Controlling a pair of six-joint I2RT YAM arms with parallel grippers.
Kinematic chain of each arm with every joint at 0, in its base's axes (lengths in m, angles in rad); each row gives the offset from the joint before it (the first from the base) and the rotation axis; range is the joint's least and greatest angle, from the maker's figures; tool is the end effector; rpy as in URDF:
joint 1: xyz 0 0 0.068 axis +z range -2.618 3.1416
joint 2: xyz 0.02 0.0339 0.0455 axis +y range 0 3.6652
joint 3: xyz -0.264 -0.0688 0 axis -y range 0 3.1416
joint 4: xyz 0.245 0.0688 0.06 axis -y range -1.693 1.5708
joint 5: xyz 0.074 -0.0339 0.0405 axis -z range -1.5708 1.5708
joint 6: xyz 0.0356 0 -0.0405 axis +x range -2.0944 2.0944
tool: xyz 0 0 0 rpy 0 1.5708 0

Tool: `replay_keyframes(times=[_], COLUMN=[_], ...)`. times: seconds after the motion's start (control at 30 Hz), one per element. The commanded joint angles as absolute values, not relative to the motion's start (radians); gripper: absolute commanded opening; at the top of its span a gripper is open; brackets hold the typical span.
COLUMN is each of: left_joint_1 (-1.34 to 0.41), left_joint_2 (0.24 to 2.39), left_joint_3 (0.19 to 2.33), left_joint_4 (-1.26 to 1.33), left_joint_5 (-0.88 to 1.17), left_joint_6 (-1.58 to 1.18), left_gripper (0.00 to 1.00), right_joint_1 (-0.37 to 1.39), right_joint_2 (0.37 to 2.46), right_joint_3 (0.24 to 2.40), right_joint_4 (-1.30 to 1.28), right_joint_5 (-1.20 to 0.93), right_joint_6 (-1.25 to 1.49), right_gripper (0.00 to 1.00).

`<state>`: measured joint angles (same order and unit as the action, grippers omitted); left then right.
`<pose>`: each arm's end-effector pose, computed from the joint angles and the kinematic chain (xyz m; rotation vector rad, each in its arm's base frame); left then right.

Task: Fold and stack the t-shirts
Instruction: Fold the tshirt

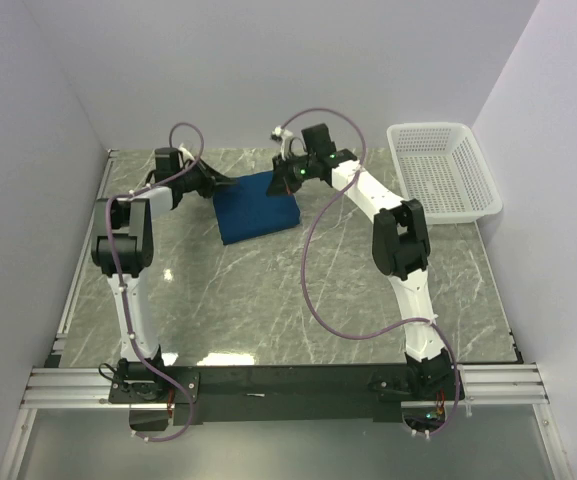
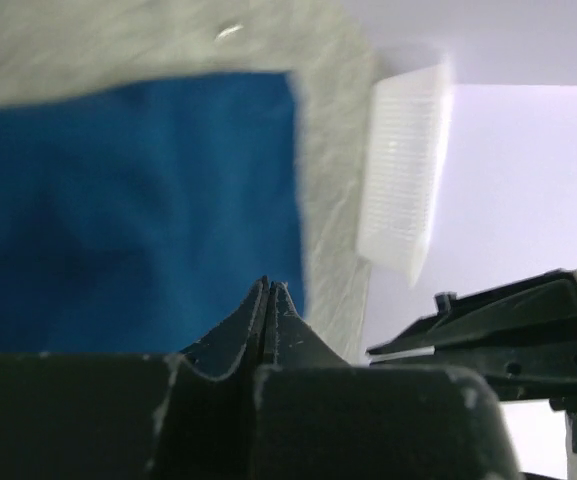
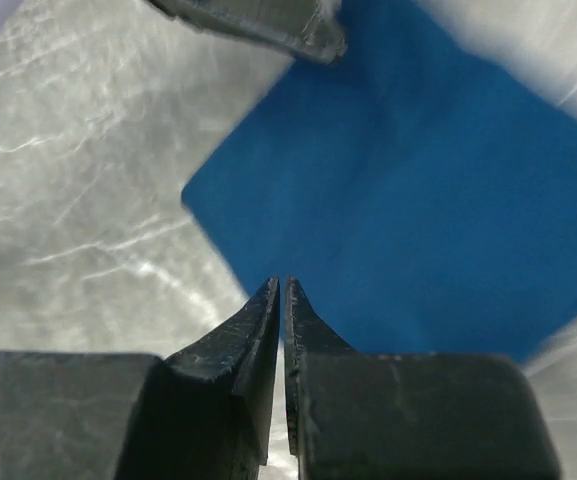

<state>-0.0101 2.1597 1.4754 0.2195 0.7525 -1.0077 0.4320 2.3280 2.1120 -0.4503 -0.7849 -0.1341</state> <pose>0.4835 -0.0292 0.1798 -0.5623 2.1172 -1.3743 0.4721 0.2454 0.2502 -1.0178 1.9478 1.0373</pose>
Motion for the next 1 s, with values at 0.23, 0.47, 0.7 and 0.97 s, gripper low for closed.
replay_keyframes(times=[0.23,0.47,0.7,0.97], left_joint_1=[-0.018,-0.006,0.028,0.023], left_joint_2=[2.336,2.373,2.387,2.255], left_joint_3=[1.667,1.649,1.703,1.862], left_joint_4=[0.187,0.14,0.041,0.097], left_joint_5=[0.758,0.637,0.568,0.698], left_joint_6=[-1.04,-1.075,-1.034,-0.931], left_gripper=[0.01,0.01,0.01,0.2], right_joint_1=[0.431,0.402,0.384,0.383], right_joint_2=[2.465,2.454,2.379,2.01], right_joint_3=[2.125,2.039,2.057,1.878], right_joint_4=[-0.632,-0.654,-0.705,-0.845], right_joint_5=[-0.609,-0.571,-0.687,-0.811], right_joint_6=[0.15,0.178,0.04,-0.326], right_gripper=[0.12,0.13,0.34,0.45])
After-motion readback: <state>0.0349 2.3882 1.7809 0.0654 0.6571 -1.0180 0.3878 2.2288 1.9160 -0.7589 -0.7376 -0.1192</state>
